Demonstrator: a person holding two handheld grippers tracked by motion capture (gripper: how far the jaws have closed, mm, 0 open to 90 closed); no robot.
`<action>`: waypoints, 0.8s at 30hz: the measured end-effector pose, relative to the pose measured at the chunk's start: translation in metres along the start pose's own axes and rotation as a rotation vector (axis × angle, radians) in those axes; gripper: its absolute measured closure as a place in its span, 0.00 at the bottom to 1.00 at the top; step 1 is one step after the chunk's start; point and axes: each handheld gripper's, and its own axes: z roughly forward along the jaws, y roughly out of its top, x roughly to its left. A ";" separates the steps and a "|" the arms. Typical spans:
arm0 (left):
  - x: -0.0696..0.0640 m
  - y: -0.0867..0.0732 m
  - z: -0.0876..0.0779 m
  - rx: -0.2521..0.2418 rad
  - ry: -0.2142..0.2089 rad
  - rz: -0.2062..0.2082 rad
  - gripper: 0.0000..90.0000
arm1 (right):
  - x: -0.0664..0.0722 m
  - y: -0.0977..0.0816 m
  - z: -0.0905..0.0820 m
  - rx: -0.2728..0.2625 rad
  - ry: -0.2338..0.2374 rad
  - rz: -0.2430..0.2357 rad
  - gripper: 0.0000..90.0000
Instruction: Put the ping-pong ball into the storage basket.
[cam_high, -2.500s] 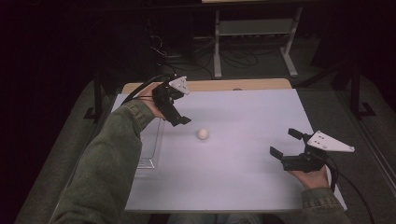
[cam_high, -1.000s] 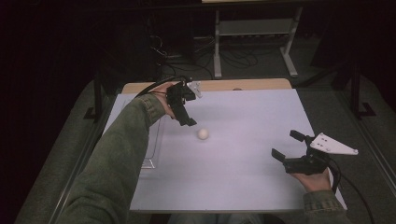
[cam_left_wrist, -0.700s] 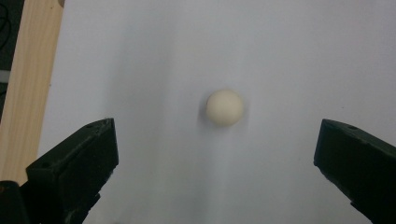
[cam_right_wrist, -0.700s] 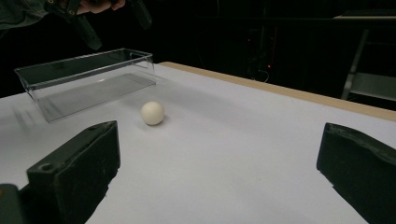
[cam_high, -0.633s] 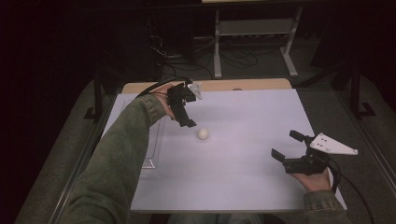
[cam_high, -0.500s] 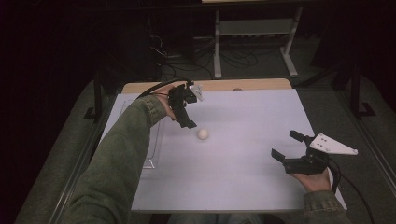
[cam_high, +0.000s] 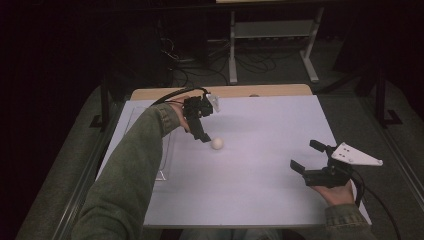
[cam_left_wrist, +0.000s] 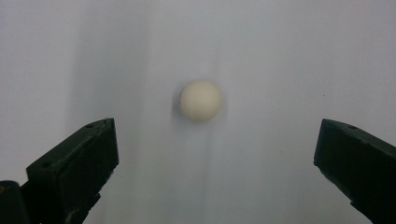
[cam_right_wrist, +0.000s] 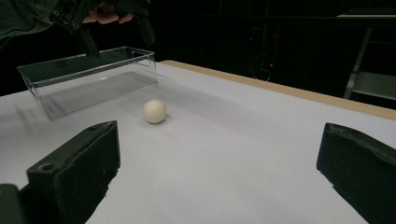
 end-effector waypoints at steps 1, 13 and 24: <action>0.000 0.000 0.001 0.003 -0.003 0.002 0.00 | 0.000 0.000 0.000 0.000 0.000 0.001 0.00; 0.002 0.005 0.013 0.018 -0.049 0.013 0.00 | -0.001 0.000 -0.001 -0.001 0.001 0.004 0.00; 0.003 0.010 0.025 0.023 -0.066 0.018 0.00 | 0.000 0.000 -0.001 0.000 0.002 0.001 0.00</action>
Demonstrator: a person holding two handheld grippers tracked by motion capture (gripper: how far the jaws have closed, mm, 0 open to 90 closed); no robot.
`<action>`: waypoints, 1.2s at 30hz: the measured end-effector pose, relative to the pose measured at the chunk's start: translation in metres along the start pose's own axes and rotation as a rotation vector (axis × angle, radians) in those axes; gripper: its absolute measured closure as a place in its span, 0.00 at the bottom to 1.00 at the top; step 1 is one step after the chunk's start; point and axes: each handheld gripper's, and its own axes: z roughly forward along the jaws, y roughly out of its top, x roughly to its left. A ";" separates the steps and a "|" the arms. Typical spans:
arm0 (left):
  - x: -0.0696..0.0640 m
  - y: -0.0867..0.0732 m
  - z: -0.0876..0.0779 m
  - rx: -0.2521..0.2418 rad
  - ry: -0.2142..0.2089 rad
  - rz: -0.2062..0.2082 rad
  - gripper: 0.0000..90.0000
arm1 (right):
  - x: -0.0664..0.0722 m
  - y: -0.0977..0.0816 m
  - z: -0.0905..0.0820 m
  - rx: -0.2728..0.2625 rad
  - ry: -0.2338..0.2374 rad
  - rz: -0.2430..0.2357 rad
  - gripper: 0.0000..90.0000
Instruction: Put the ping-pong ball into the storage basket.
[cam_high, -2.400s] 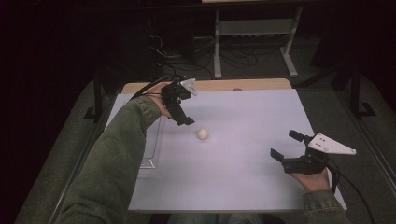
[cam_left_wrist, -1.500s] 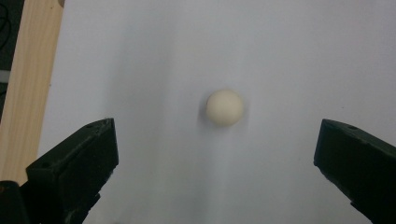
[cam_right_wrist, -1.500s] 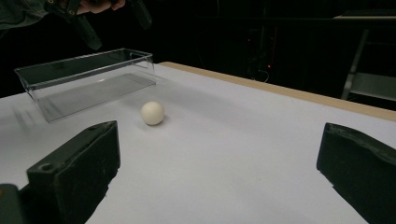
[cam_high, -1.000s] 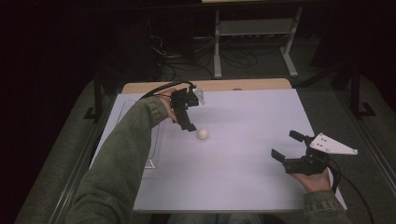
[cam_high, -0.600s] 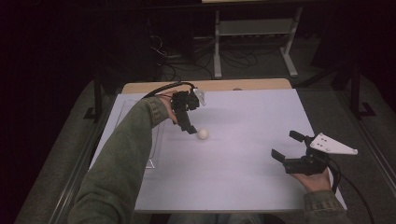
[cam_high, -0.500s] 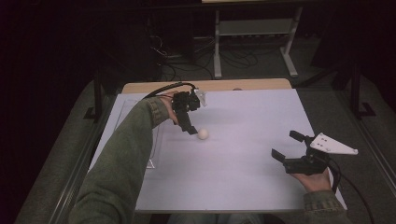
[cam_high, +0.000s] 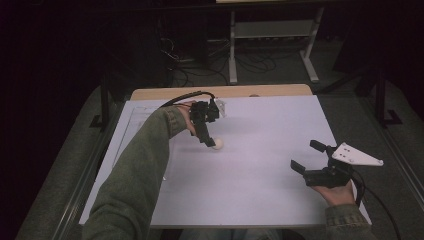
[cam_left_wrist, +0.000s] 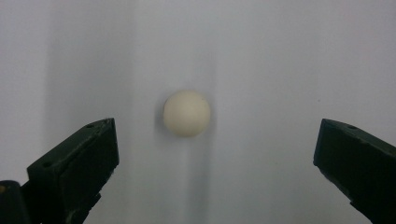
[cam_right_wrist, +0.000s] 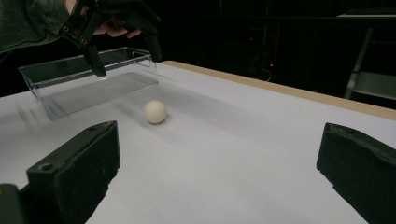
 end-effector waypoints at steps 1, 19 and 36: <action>0.000 0.000 0.001 0.004 0.000 0.003 0.00 | 0.000 0.000 0.000 0.002 0.000 0.000 0.00; 0.003 0.006 0.020 0.049 -0.003 -0.001 0.00 | 0.000 0.000 0.001 0.008 0.002 -0.009 0.00; 0.003 0.014 0.041 0.081 -0.016 0.017 0.00 | 0.000 0.000 0.002 0.009 0.004 -0.013 0.00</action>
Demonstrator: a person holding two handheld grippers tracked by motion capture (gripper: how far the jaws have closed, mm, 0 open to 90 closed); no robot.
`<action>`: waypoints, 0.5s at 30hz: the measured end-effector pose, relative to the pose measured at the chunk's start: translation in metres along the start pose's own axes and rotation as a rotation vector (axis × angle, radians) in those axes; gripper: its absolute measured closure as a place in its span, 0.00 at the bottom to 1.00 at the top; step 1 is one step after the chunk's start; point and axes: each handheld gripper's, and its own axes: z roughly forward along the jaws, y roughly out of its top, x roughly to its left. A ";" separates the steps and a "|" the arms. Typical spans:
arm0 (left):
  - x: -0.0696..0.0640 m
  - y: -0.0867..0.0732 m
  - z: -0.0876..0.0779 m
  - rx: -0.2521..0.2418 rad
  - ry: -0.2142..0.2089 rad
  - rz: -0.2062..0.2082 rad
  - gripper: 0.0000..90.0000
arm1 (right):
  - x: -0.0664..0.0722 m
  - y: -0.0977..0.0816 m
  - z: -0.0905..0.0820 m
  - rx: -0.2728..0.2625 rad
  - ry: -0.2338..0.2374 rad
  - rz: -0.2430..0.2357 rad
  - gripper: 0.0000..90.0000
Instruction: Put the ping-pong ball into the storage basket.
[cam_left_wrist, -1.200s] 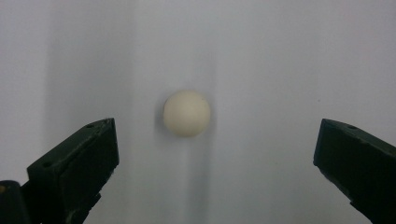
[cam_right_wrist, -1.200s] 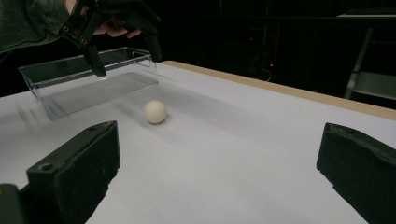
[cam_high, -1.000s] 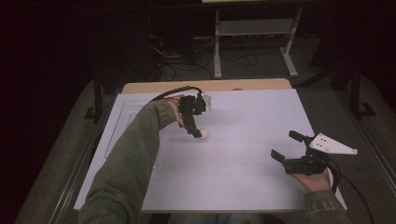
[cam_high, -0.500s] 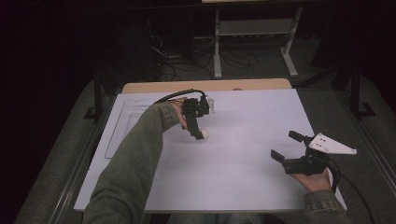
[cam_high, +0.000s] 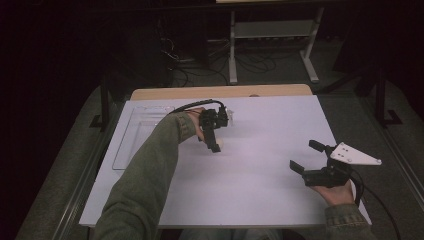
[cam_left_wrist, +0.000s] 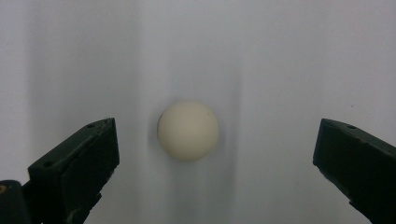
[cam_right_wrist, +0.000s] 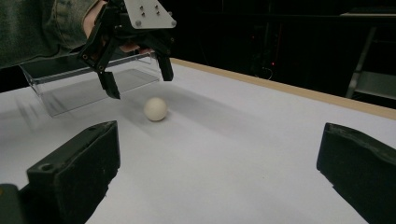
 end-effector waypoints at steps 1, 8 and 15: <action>0.000 0.001 0.001 0.000 -0.003 0.001 0.00 | 0.000 0.000 0.000 -0.001 0.000 0.001 0.00; 0.003 0.001 0.010 0.029 -0.016 -0.007 0.00 | 0.000 0.000 0.000 -0.001 0.000 0.001 0.00; 0.003 0.002 0.015 0.051 -0.025 0.004 0.00 | 0.000 0.000 0.000 0.000 0.001 -0.001 0.00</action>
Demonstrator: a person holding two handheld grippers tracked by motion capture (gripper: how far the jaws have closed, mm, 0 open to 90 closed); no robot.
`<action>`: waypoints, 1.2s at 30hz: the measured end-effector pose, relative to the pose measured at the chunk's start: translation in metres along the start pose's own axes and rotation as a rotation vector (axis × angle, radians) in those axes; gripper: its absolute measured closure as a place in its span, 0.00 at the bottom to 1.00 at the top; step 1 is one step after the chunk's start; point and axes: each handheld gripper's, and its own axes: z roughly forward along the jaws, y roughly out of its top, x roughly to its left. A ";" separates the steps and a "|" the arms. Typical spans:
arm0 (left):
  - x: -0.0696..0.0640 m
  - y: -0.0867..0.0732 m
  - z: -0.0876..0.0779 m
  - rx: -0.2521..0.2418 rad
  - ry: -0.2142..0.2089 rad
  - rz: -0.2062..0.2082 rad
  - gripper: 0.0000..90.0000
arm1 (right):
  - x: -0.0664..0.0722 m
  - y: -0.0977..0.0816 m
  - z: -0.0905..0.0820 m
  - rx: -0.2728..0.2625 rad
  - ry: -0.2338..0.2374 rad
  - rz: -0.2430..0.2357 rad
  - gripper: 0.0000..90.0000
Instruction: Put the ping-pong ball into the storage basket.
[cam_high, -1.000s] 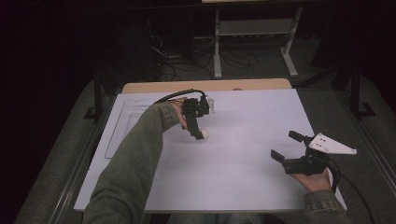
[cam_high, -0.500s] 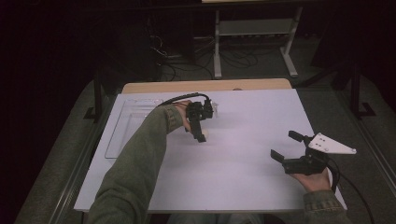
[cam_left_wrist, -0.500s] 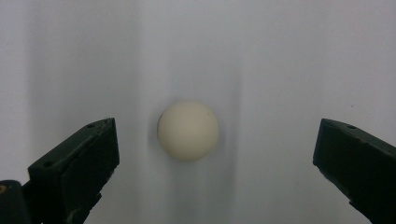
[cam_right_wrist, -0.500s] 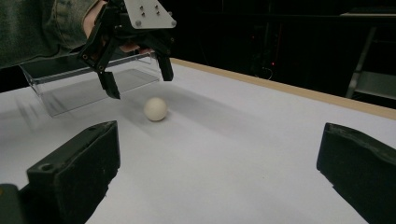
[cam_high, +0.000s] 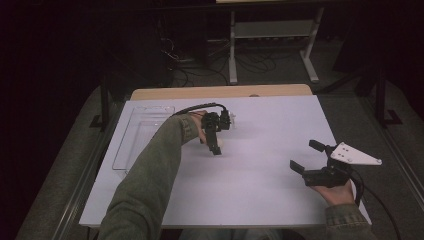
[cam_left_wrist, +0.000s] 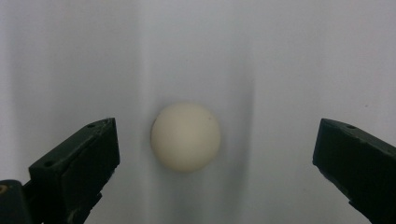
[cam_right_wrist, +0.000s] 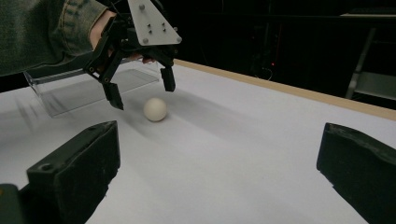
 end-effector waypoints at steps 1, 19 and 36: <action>0.000 0.000 0.000 -0.001 0.000 -0.001 0.00 | 0.000 0.000 0.000 0.000 0.000 0.000 0.00; 0.004 -0.006 0.007 0.030 -0.011 -0.014 0.08 | 0.000 0.001 0.000 -0.002 0.007 -0.001 0.00; 0.014 -0.011 0.017 0.044 -0.011 -0.008 0.29 | 0.001 0.000 0.001 0.006 0.012 -0.003 0.00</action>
